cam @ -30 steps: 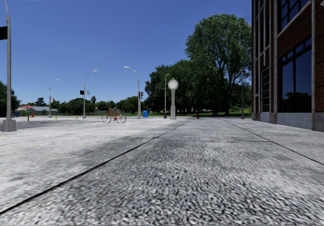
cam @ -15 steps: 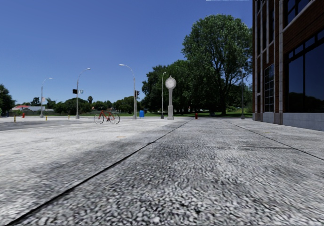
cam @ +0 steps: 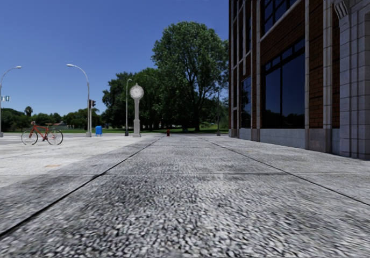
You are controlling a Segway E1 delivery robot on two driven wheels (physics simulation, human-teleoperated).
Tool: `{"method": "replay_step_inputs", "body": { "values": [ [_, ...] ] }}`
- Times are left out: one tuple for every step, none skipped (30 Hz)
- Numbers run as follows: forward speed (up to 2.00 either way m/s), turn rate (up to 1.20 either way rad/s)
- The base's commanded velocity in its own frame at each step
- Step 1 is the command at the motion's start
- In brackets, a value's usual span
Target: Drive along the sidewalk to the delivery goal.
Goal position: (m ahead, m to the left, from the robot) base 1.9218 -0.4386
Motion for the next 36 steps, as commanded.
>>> {"method": "replay_step_inputs", "body": {
  "values": [
    [1.99,0.00],
    [1.99,0.00],
    [1.99,0.00],
    [1.99,0.00],
    [1.99,0.00],
    [1.99,0.00],
    [1.99,0.00],
    [1.99,0.00],
    [1.99,-0.35],
    [1.99,-0.35],
    [1.94,-0.80],
    [1.77,-0.97],
    [1.54,-1.03],
    [1.31,-1.04],
    [1.31,-1.04],
    [1.08,-0.63],
    [0.88,0.00],
    [0.77,0.00],
    [0.73,0.00],
    [0.69,0.00],
    [0.69,0.00],
    [0.68,0.00],
    [0.68,0.00],
    [0.68,0.00],
    [0.68,0.00],
    [0.68,0.00],
    [0.68,0.00],
    [0.68,0.00],
    [0.68,0.00],
    [0.68,0.00],
    [0.68,0.00],
    [0.68,0.00],
    [0.68,0.00],
    [0.68,0.00],
    [0.67,0.00],
    [0.67,0.00]
  ]
}}
